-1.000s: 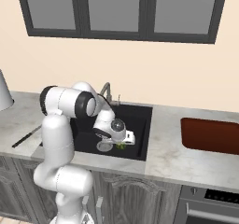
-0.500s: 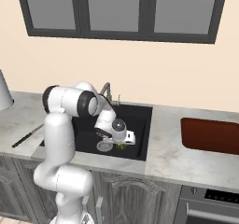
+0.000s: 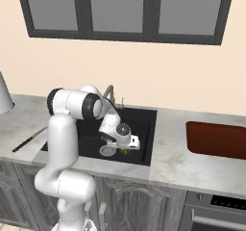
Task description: Pick up all produce items and place them in the sink. Turn on the sink faucet to wash them. Then turn the sink off and put them in the tray.
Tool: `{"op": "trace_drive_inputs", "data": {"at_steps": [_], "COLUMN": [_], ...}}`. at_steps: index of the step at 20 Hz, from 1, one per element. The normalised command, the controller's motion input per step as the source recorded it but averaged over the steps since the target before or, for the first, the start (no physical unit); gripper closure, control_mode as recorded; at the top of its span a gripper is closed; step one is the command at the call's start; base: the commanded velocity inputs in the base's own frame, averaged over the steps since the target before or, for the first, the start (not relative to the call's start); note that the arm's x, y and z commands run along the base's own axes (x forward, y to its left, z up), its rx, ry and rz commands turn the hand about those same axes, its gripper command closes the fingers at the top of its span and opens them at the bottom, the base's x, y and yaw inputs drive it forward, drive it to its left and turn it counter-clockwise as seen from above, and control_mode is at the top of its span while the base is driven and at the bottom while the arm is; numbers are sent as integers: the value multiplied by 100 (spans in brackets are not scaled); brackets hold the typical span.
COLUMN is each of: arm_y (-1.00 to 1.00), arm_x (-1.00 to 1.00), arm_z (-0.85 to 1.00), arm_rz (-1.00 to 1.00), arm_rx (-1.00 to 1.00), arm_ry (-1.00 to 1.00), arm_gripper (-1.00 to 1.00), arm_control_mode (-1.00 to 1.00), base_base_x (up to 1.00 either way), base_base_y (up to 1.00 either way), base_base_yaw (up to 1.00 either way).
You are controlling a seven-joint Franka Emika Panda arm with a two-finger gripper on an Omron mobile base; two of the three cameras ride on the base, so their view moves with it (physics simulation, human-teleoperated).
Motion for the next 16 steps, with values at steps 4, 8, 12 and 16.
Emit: {"op": "trace_drive_inputs", "data": {"at_steps": [4,8,12,16], "arm_y": [0,0,1,2], "arm_x": [11,8,9,7], "arm_z": [-12,-13,-16,-16], "arm_rz": [0,0,0,0], "arm_rx": [0,0,0,0], "arm_ry": [0,0,0,0], "arm_gripper": [-100,-100,-100,-100], "arm_control_mode": [-100,-100,-100,-100], "base_base_x": [0,0,0,0], "base_base_y": [0,0,0,0], "base_base_yaw": [0,0,0,0]}}
